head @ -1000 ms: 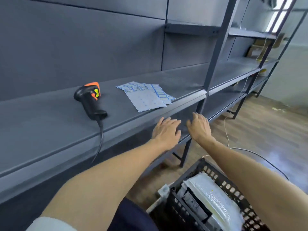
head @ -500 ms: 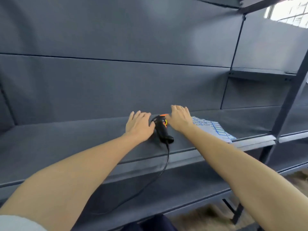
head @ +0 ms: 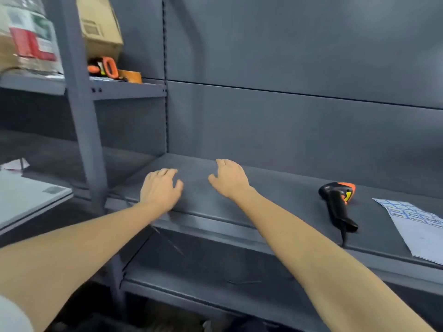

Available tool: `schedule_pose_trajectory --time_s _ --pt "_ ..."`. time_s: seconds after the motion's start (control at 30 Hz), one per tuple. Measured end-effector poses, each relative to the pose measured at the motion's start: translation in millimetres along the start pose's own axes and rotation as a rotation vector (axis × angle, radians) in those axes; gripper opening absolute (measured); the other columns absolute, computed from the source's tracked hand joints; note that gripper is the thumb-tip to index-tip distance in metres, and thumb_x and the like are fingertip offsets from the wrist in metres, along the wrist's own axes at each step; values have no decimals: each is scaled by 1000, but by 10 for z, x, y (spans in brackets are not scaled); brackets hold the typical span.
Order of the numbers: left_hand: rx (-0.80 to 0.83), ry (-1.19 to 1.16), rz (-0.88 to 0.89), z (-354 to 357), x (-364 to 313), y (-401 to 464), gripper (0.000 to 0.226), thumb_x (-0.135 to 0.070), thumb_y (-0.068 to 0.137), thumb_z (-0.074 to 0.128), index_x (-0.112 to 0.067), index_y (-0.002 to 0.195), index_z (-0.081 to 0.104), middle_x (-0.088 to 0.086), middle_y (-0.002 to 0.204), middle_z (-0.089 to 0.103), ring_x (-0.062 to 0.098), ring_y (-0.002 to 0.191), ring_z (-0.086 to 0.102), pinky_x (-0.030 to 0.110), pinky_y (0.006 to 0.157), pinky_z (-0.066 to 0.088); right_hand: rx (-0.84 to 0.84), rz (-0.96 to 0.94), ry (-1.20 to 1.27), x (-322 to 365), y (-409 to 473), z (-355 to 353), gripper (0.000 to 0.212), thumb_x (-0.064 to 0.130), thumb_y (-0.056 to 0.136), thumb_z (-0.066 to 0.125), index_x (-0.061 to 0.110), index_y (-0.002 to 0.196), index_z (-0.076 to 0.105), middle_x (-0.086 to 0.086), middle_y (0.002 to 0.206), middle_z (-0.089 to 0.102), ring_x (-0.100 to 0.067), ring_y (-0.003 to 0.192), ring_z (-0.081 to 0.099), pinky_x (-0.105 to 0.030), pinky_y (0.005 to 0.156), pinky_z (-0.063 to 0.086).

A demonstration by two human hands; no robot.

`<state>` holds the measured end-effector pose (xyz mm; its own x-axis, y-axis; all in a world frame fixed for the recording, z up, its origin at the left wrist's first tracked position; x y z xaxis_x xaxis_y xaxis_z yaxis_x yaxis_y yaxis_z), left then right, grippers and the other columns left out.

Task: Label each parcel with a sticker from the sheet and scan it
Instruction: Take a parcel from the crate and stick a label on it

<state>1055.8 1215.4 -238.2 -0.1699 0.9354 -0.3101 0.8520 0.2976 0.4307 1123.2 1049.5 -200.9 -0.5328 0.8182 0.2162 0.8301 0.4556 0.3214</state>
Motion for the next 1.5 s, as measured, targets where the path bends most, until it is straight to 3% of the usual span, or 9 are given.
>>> schedule_pose_trajectory --time_s 0.23,0.47,0.73,1.07,1.27,1.5 --pt "-81 79 -264 -128 1036 -707 39 -24 94 47 -8 129 54 15 129 56 36 115 50 41 95 38 135 -298 185 1219 -211 532 46 22 97 42 5 140 39 -13 143 42 -30 130 37 -38 103 32" --pt "39 48 -454 337 1582 -1619 36 -31 96 45 -12 124 56 13 124 58 34 111 53 40 89 41 372 -454 357 1774 -794 1347 48 23 96 45 11 142 41 -12 140 47 -29 126 45 -42 99 43" --pt "407 -53 -789 1349 1950 -2773 44 -31 98 40 -16 140 41 8 138 47 28 123 44 37 98 38 761 -323 213 1501 -1385 2606 50 24 97 43 12 145 35 -11 144 42 -30 129 41 -42 102 40" --pt "644 -337 -1099 2279 2127 -3851 46 -30 97 45 -12 139 42 16 139 46 33 122 49 36 98 41 1047 -147 81 1118 -2083 3822 45 25 95 49 4 135 43 -19 136 48 -33 126 46 -38 100 40" --pt "643 -510 -1273 2650 2118 -4066 49 -26 97 47 -8 143 40 22 140 45 36 127 46 32 102 38 1143 -31 141 1090 -2356 4264 44 20 92 53 2 132 48 -20 130 54 -32 119 52 -37 97 44" --pt "408 -560 -1401 2908 2377 -3944 54 -23 95 51 -6 145 36 18 148 38 34 133 39 36 109 33 1148 46 149 1014 -2458 4539 52 23 93 51 7 141 42 -16 141 47 -30 126 47 -36 103 40"
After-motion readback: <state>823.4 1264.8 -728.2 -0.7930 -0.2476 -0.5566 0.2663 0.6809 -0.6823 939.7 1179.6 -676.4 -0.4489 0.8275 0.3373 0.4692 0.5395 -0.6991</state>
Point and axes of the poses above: each hand's wrist, its own y-axis towards the middle knuckle, its own z-axis out of the palm, x = y × z, the point moved 1 cm from there along y, towards the middle knuckle
